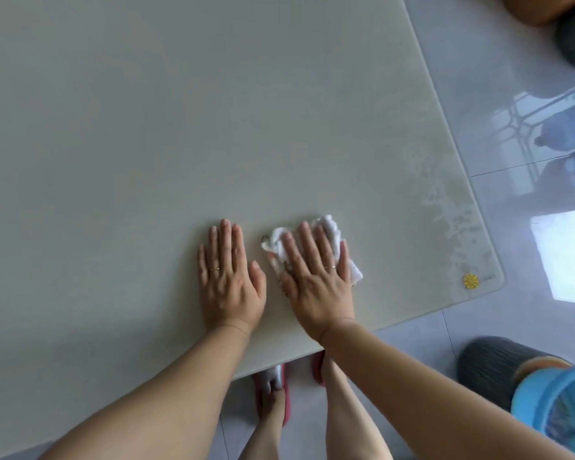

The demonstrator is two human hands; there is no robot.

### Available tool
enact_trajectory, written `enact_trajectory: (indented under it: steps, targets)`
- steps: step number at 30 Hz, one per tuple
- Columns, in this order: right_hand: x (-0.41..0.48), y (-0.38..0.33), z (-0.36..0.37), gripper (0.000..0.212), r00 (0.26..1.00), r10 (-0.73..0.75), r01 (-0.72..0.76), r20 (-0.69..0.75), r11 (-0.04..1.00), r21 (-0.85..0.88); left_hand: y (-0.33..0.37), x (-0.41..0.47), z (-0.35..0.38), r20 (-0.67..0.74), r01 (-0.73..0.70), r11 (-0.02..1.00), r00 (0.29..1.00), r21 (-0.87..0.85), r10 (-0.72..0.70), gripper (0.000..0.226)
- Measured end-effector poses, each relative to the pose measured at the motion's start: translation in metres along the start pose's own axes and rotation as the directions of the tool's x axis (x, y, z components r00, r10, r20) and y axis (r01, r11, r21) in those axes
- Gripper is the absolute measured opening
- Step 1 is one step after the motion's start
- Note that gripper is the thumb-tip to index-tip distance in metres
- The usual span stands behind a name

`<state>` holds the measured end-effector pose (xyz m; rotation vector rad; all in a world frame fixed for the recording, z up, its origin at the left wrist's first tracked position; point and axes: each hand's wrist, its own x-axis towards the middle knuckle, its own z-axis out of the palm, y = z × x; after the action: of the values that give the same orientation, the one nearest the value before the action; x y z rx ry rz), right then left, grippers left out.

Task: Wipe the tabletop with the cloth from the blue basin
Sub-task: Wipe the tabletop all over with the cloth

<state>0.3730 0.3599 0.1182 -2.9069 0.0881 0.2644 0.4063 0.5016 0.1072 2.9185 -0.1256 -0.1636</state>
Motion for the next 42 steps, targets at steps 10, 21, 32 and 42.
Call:
enact_trajectory:
  steps: [10,21,32,42]
  targets:
    - [0.087,0.093,-0.031,0.06,0.807,0.589,-0.582,-0.038,0.806,0.108,-0.001,0.001,-0.001,0.008,0.002,0.999,1.0,0.048,-0.002,0.063]
    - [0.133,0.131,-0.056,0.059,0.974,0.227,-0.227,-0.01,0.974,0.003,0.013,0.024,-0.014,-0.029,-0.016,0.999,0.999,0.031,0.017,0.066]
    - [0.208,0.17,-0.076,0.058,0.927,-0.371,0.375,0.059,0.909,-0.18,0.082,0.198,-0.006,-0.063,0.007,1.0,0.998,-0.015,-0.008,0.062]
    - [0.219,0.122,-0.063,0.056,0.849,-0.525,0.529,0.068,0.843,-0.099,0.085,0.199,0.003,-0.083,0.049,0.999,0.995,0.008,-0.048,0.065]
